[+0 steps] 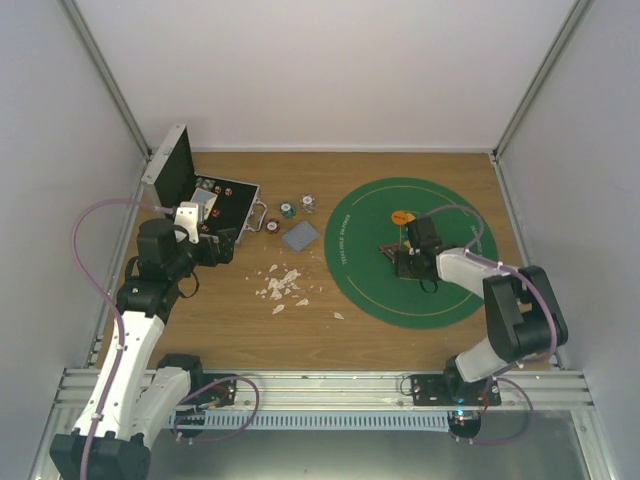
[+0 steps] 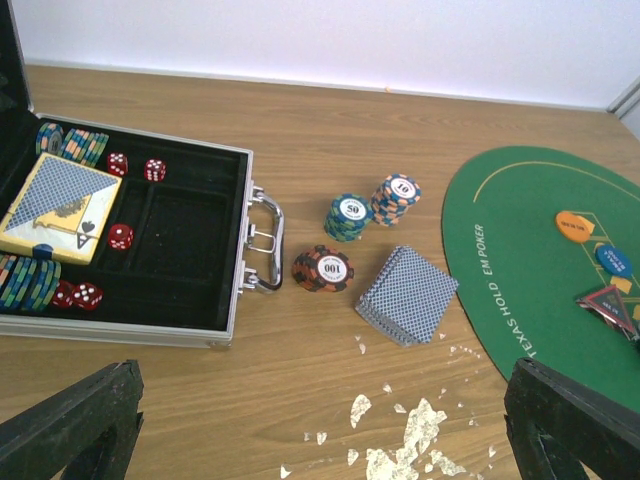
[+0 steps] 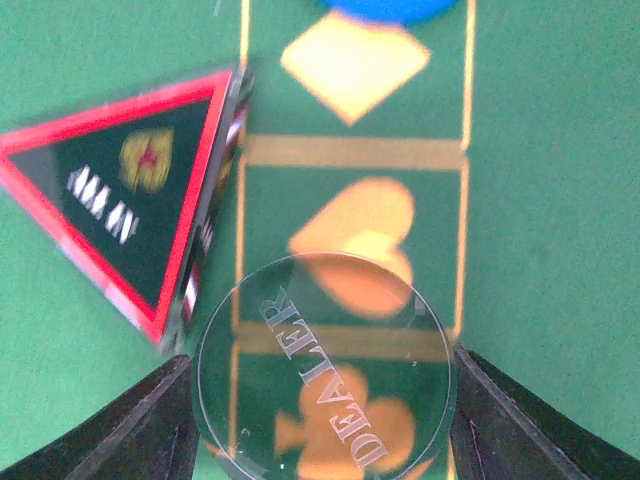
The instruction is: Distribute texas hold em gaming equipment
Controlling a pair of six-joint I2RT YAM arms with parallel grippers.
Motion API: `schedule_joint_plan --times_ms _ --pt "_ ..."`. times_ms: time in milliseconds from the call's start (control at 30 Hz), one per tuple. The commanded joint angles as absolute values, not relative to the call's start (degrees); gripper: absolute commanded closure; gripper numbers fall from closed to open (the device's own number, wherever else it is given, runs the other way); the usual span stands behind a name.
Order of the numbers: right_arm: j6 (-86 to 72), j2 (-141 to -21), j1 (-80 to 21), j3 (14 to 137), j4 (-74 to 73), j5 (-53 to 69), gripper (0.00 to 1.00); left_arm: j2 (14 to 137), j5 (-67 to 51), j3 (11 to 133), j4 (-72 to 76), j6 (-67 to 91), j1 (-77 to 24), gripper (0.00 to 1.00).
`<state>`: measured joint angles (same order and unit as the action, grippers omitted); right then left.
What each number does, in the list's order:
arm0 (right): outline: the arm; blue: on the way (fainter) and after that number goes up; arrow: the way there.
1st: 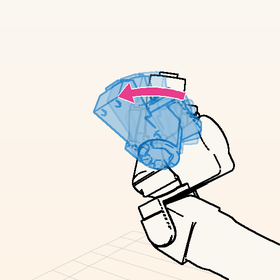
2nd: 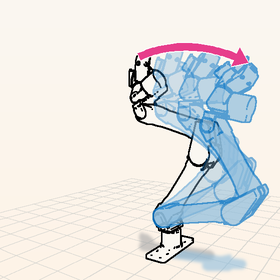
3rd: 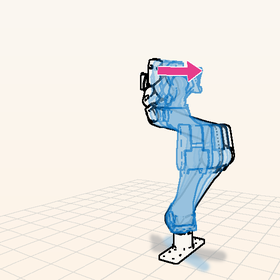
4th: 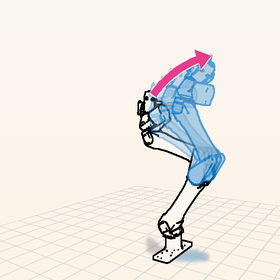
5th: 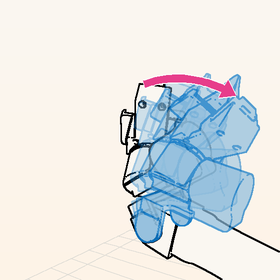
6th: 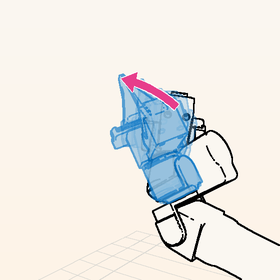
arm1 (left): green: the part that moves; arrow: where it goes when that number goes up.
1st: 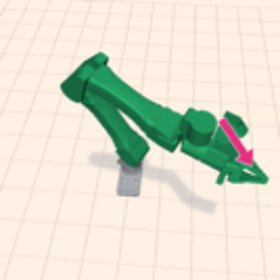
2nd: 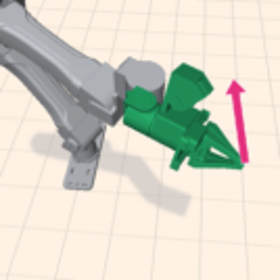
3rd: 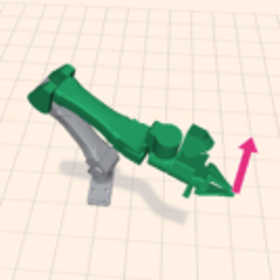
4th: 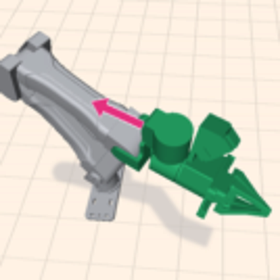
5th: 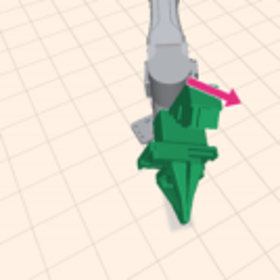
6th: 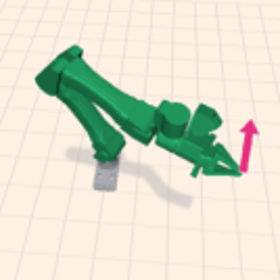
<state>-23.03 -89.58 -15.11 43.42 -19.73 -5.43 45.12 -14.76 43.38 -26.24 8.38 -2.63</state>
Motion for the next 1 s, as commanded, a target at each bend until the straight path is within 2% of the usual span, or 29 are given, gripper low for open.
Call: schedule_joint_plan --times_ms 0,200,567,967 --pt "-29.68 -85.01 -19.53 37.96 -23.55 -2.90 0.43 45.43 -14.63 42.89 -23.61 8.17 -2.81 0.01" --pt "-35.17 -81.22 -27.17 34.75 -24.29 -2.53 0.43 46.30 -15.70 42.89 -23.47 8.17 -2.81 0.01" --pt "-42.10 -81.39 -39.16 33.93 -27.33 -5.87 0.43 47.44 -15.13 42.90 -23.75 8.26 -2.81 0.01" --pt "-46.32 -86.30 -43.50 35.05 -28.04 -11.06 0.42 47.67 -15.47 42.96 -23.74 8.26 -2.81 0.01"
